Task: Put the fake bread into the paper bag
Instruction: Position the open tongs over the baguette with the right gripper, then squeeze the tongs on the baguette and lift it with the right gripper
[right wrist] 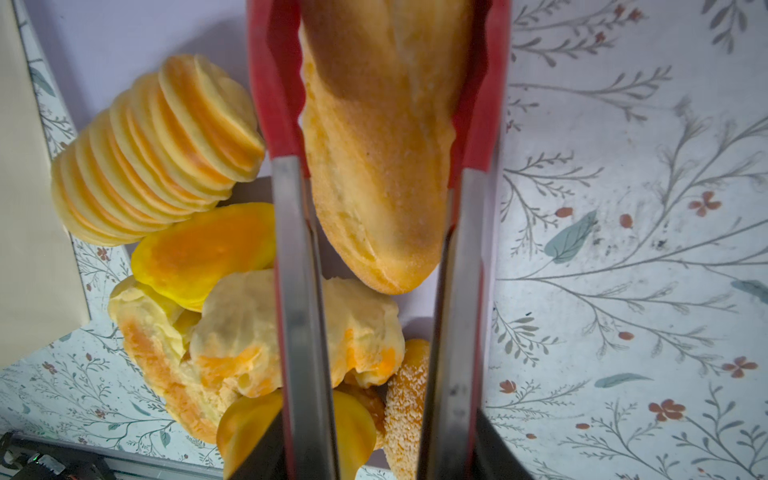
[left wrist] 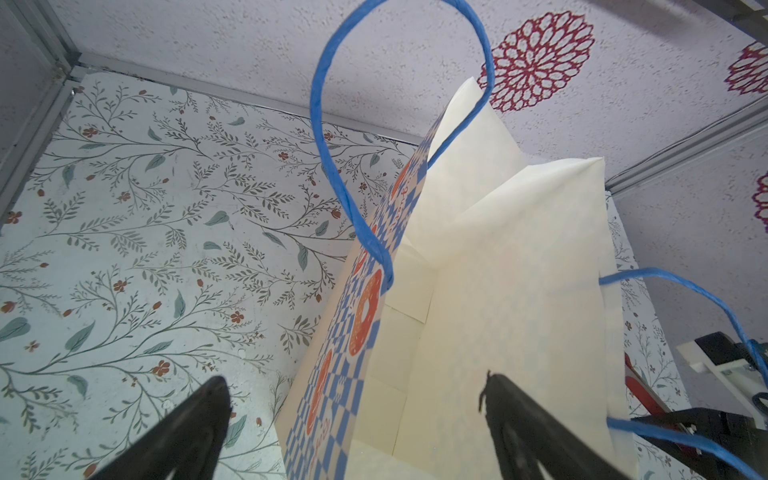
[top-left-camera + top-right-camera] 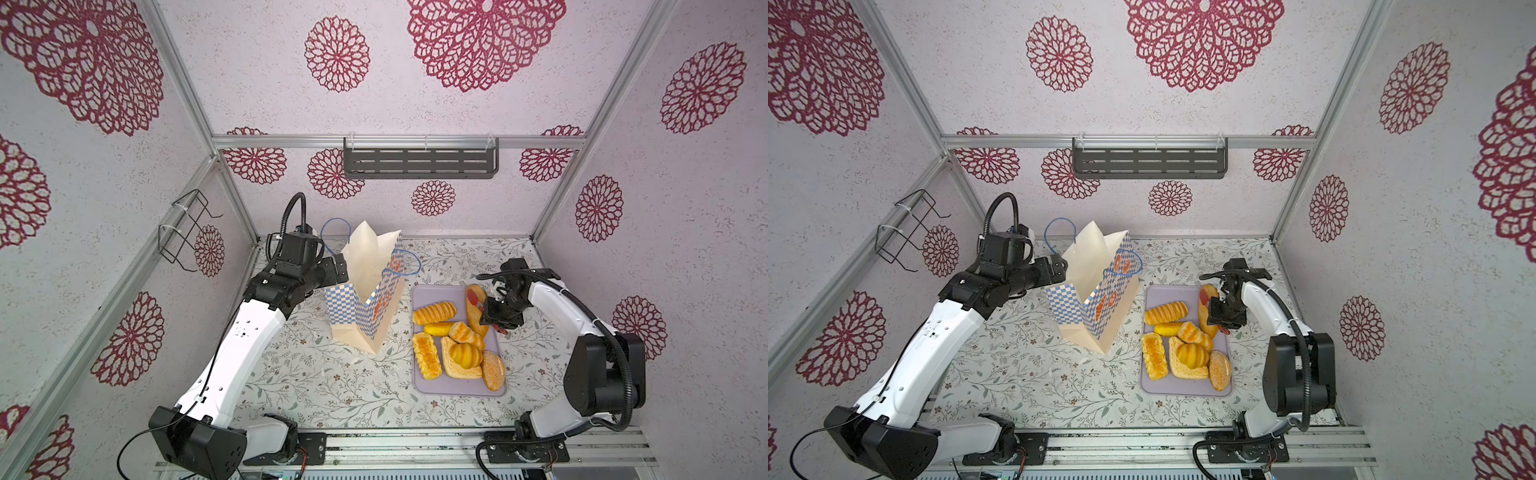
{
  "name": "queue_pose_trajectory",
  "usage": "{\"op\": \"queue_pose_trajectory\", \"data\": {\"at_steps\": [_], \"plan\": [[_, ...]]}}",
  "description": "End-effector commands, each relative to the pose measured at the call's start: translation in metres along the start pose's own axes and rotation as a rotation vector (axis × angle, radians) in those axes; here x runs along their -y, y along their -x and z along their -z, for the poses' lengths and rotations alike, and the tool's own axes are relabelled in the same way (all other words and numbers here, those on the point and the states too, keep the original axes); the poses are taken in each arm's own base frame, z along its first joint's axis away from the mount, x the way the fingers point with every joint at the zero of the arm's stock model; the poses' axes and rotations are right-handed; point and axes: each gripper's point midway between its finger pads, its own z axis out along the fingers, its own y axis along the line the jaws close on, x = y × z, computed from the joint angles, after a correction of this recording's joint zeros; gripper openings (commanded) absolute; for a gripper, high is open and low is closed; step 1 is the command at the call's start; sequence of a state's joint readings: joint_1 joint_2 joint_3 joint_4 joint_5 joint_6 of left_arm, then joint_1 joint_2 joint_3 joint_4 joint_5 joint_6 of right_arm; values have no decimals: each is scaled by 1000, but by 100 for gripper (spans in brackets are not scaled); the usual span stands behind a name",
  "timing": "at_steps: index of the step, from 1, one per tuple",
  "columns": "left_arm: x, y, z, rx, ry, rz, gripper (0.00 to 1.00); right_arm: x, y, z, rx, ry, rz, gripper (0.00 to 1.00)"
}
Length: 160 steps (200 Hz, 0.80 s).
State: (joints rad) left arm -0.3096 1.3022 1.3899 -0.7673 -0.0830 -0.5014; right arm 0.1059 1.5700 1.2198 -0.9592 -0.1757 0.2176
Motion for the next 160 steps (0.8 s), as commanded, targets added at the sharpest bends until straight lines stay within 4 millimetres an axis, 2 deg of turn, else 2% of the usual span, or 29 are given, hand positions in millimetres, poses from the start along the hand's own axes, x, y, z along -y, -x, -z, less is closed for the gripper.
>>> {"op": "queue_pose_trajectory", "data": {"at_steps": [1, 29, 107, 133, 160], "plan": [[-1, 6, 5, 27, -12, -2, 98, -3, 12, 22, 80, -7, 28, 44], [-3, 6, 3, 20, -6, 0, 98, -3, 11, 32, 112, -10, 25, 39], [-3, 6, 5, 15, -12, 17, 99, -6, 14, 62, 214, -4, 28, 36], [-2, 3, 3, 2, -14, 18, 99, -14, 19, 83, 277, 31, 30, 35], [-2, 0, 0, -12, -12, 20, 95, -30, 26, 115, 358, 98, 37, 35]]}}
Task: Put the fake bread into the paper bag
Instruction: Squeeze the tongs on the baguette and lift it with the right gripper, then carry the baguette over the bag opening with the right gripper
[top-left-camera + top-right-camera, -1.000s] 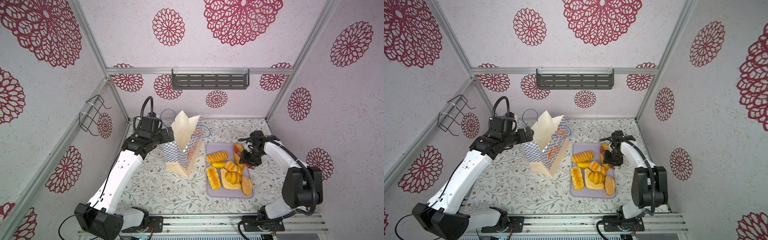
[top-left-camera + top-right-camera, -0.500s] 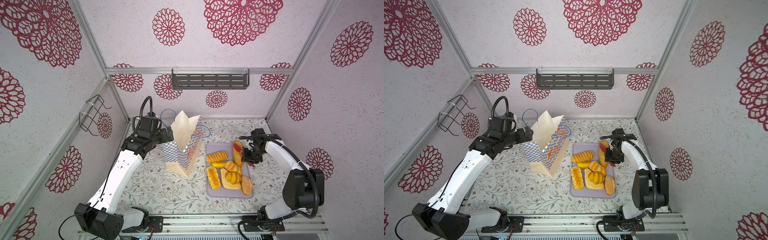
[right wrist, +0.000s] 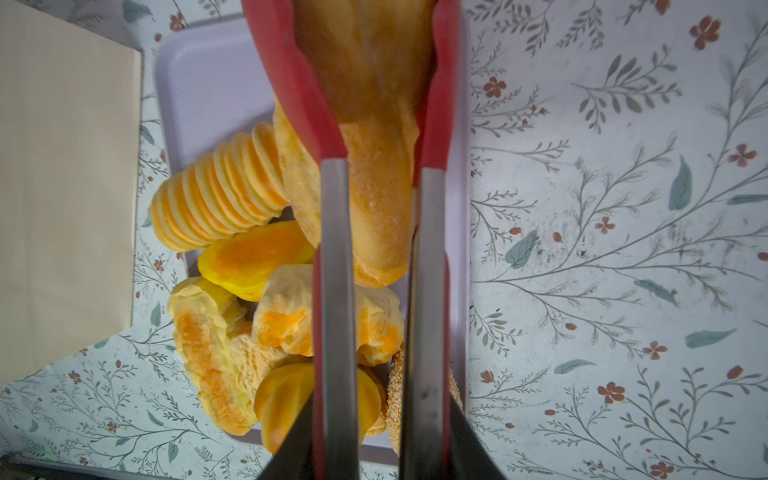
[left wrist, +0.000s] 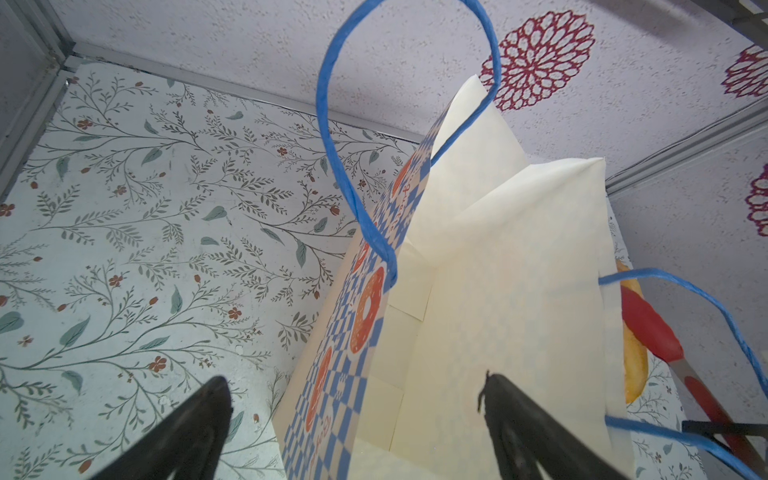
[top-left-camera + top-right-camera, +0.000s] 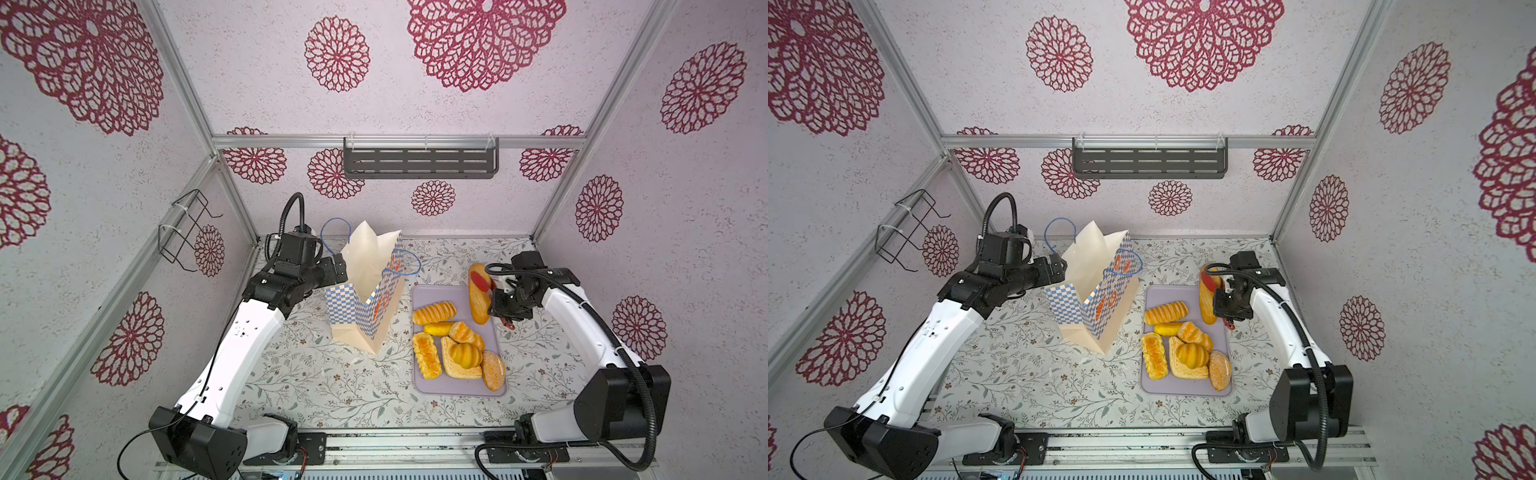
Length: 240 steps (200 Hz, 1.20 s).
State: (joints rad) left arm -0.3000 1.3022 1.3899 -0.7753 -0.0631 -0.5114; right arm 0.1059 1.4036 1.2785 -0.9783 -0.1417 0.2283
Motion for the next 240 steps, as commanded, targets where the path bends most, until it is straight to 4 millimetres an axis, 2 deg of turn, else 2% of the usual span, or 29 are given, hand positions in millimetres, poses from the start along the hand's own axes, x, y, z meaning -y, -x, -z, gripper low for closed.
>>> {"op": "queue_pose_trajectory", "data": {"at_steps": [1, 37, 60, 97, 131, 148, 183, 219, 240], "plan": [[-1, 2, 0, 0, -3, 5, 95, -22, 24, 49, 158, 89, 7, 35], [-1, 2, -4, -8, 3, 5, 88, -49, 43, 92, 259, 199, 11, 34], [-2, 2, -9, -14, 13, 5, 83, -73, 56, 125, 330, 276, 33, 33], [-3, -1, -19, -31, 23, 9, 76, -130, 75, 175, 435, 446, 85, 33], [-4, -2, -24, -41, 31, 15, 66, -184, 86, 208, 497, 621, 127, 32], [-4, -1, -24, -39, 32, 19, 61, -210, 88, 214, 505, 695, 153, 32], [-3, 0, -23, -35, 29, 27, 53, -262, 89, 215, 505, 804, 202, 30], [-2, -1, -24, -35, 26, 34, 46, -314, 82, 196, 463, 840, 262, 29], [-1, 0, -24, -32, 18, 38, 44, -333, 78, 181, 440, 819, 293, 29]]}}
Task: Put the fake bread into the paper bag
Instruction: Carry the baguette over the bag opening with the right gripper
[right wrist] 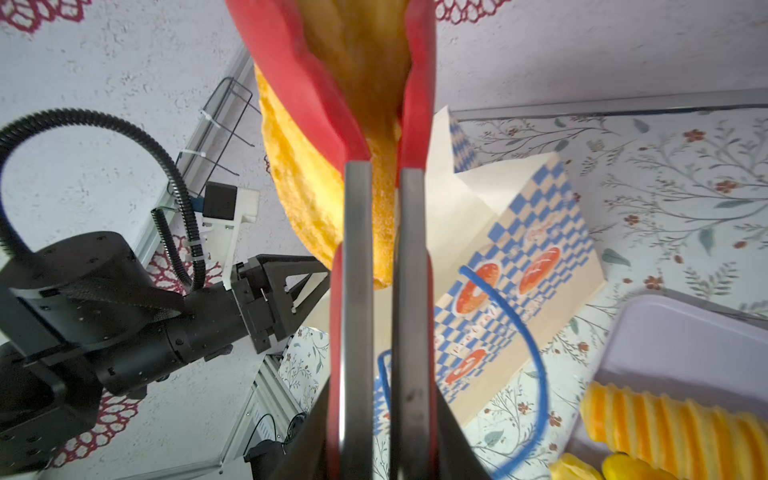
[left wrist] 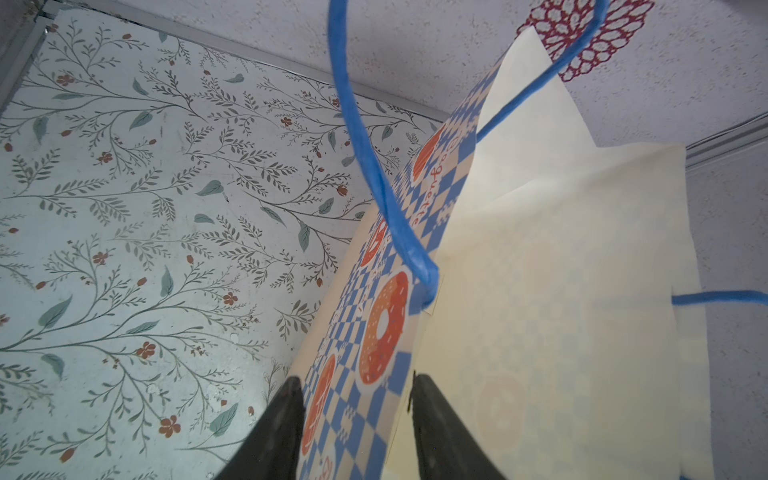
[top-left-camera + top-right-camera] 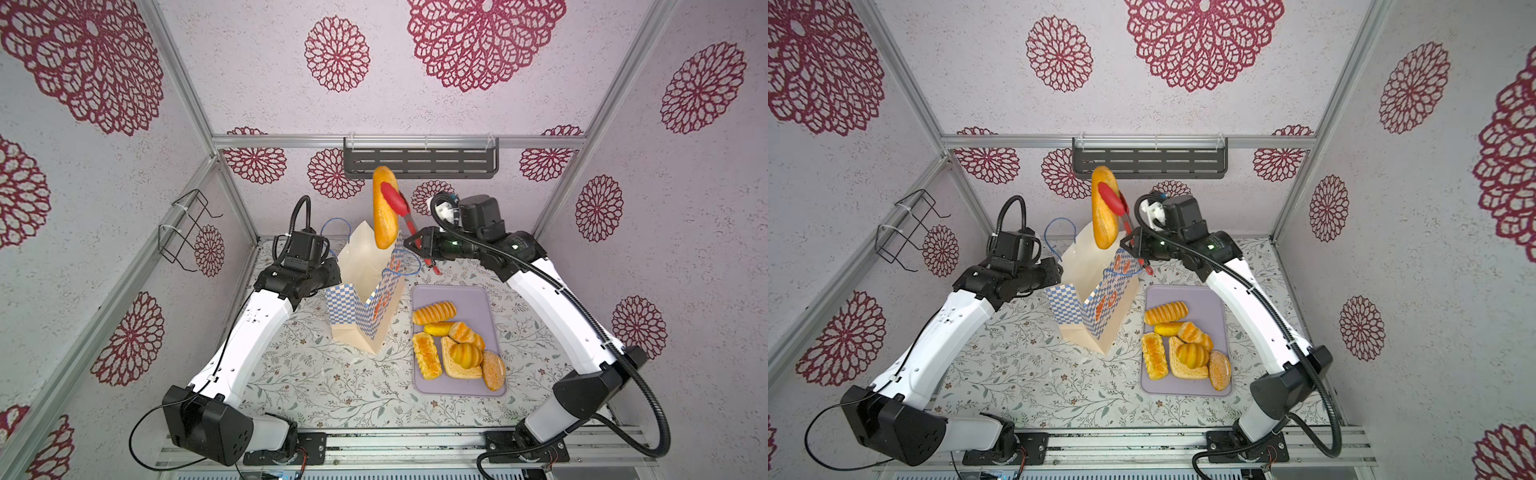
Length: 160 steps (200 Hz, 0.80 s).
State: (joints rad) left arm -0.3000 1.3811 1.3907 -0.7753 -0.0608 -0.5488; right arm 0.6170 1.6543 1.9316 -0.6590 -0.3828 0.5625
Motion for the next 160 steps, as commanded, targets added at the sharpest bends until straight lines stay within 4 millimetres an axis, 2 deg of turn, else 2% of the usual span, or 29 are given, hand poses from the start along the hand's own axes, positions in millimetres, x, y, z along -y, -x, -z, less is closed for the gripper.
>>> {"op": "queue_pose_trajectory", "data": {"at_steps": [1, 25, 46, 111, 160], "plan": [[3, 13, 6, 38, -16, 6, 43, -40, 26, 6, 108, 72, 73, 29], [4, 13, 6, 40, -20, 9, 38, -38, 19, -8, 89, 43, 91, 29], [3, 13, 7, 43, -18, 13, 34, -34, 11, -11, 72, 10, 107, 29], [4, 13, 7, 48, -23, 22, 21, -25, -23, -10, 22, -14, 105, 30], [3, 14, 9, 58, -22, 36, 12, -31, -37, -4, 2, -5, 109, 33]]}}
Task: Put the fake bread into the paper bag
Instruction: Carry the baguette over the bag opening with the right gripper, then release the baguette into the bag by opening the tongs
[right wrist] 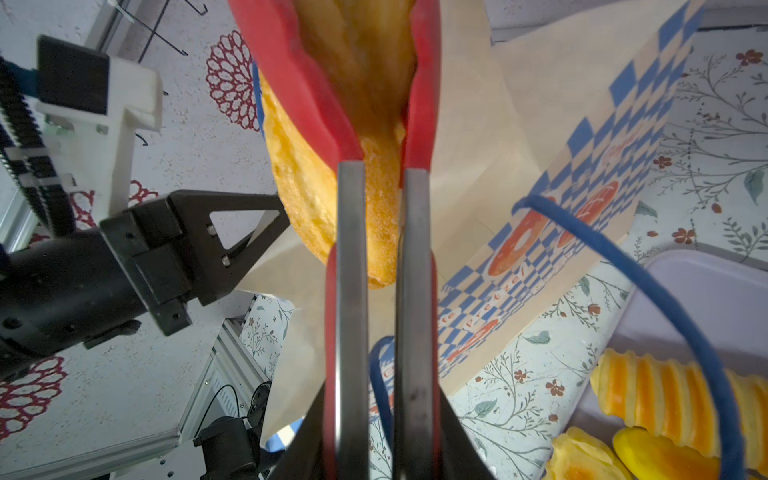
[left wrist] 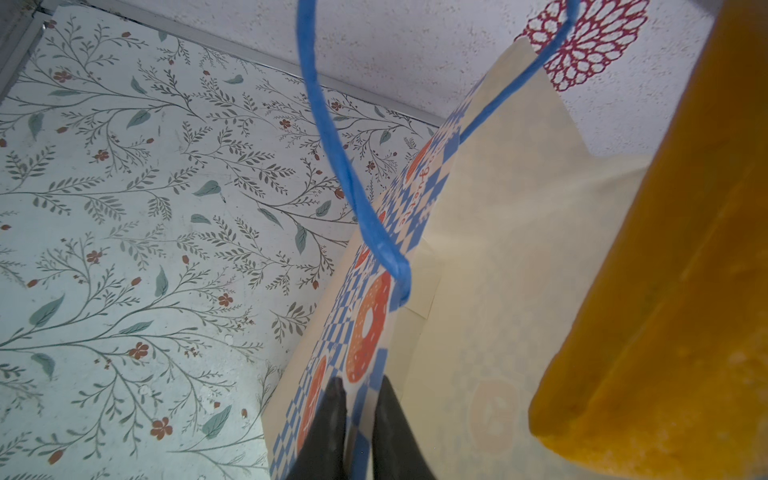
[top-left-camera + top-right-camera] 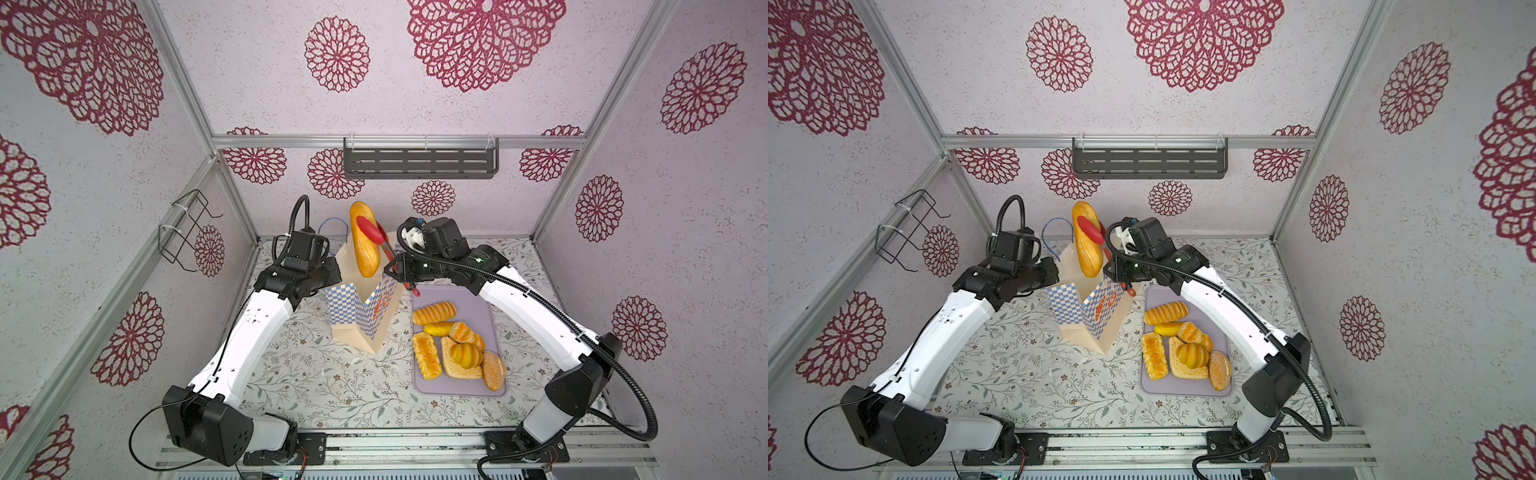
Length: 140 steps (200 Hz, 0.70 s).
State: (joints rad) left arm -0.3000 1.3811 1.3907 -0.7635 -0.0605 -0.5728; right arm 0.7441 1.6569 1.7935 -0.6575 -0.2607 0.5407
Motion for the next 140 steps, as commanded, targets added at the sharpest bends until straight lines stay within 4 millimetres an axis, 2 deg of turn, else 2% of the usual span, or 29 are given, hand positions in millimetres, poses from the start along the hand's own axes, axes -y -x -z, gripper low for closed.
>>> {"op": "queue_pose_trajectory", "data": {"at_steps": [1, 88, 140], "plan": [[2, 12, 9, 48, -16, 11, 12, -35, 24, 41, 130, 83, 67, 33], [1, 12, 13, 64, -20, 26, 9, -32, 2, 45, 103, 79, 53, 42], [2, 11, 11, 59, -26, 29, 9, -35, 2, 49, 111, 88, 54, 50]]}}
